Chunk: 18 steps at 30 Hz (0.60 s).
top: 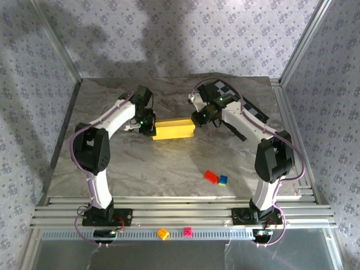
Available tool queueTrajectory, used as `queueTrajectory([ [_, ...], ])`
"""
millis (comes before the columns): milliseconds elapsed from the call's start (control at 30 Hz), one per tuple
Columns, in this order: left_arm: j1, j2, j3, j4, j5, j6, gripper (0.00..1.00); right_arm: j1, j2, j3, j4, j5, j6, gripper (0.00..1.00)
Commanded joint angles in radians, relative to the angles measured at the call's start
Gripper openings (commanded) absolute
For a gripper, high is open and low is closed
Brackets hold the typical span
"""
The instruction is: Fold the paper box
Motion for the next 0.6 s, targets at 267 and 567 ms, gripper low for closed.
queueTrajectory([
  [267,0.018,-0.033,0.014,-0.028,0.019,0.012,0.44,0.002,0.018,0.074,-0.047,-0.019,-0.004,0.03],
  [567,0.024,-0.030,0.023,-0.024,0.024,0.021,0.48,-0.005,0.026,0.092,-0.097,-0.083,-0.003,0.00],
])
